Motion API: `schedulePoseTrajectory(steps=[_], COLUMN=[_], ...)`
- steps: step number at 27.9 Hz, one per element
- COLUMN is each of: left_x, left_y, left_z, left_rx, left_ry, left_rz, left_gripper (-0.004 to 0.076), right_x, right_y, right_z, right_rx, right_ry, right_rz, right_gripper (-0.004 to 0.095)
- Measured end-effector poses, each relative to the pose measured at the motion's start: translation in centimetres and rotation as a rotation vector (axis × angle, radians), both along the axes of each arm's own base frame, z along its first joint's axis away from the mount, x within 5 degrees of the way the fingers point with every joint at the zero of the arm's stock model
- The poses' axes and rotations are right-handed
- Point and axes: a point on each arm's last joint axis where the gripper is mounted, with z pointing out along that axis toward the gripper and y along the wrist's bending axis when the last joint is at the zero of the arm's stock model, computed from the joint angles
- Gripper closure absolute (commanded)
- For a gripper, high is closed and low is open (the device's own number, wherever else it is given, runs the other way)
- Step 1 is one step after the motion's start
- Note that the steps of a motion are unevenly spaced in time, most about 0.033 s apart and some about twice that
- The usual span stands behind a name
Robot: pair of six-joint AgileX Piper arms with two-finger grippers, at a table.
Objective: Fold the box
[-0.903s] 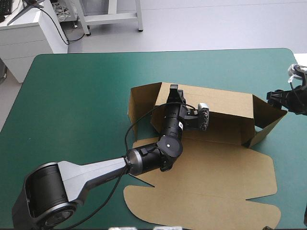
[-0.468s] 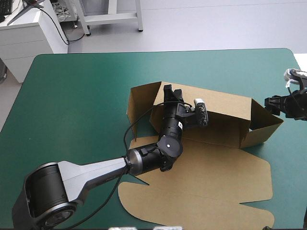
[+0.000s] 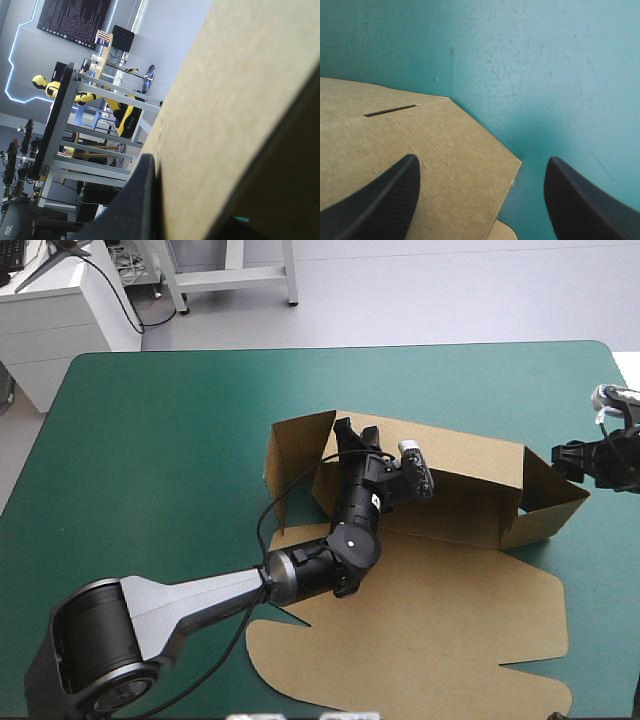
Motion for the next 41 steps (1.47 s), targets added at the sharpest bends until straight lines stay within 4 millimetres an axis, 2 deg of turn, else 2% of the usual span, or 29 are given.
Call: schedulePoseTrajectory(steps=[4,15,23,29,32,35,38,41], left_x=[0.0,0.1,0.0,0.0,0.0,0.0,0.0,0.0], left_y=[0.0,0.0,0.4,0.4,0.3,0.3,0.3,0.3], left_z=[0.0,0.1,0.8,0.7,0.7,0.7,0.7,0.7], left_rx=[-0.003,-0.056,-0.085,-0.086,-0.087,-0.087,-0.087,-0.068], left_ry=[0.004,0.016,0.015,0.018,0.019,0.019,0.020,0.024], left_rz=[-0.004,0.007,0.017,0.015,0.012,0.013,0.013,-0.007], left_gripper=[0.0732,0.0732,0.0732,0.0732,0.0732,0.0732,0.0732,0.0732], right_x=[-0.2,0.8,1.2,0.7,0.0,-1.6,-4.2,-5.1], right_y=[-0.2,-1.0,-1.0,-0.5,-0.2,0.5,1.7,2.5], right_z=[0.4,0.8,0.4,0.0,-0.5,-1.1,-1.6,-2.2], right_rx=[-0.036,-0.063,-0.027,0.003,0.005,0.005,-0.011,0.022], right_ry=[-0.015,-0.128,-0.117,-0.050,-0.023,-0.019,-0.050,-0.081], right_rz=[-0.028,-0.143,-0.153,-0.111,-0.084,-0.074,-0.038,-0.014], right_gripper=[0.0264,0.0264,0.0264,0.0264,0.0264,0.0264,0.0264,0.0264])
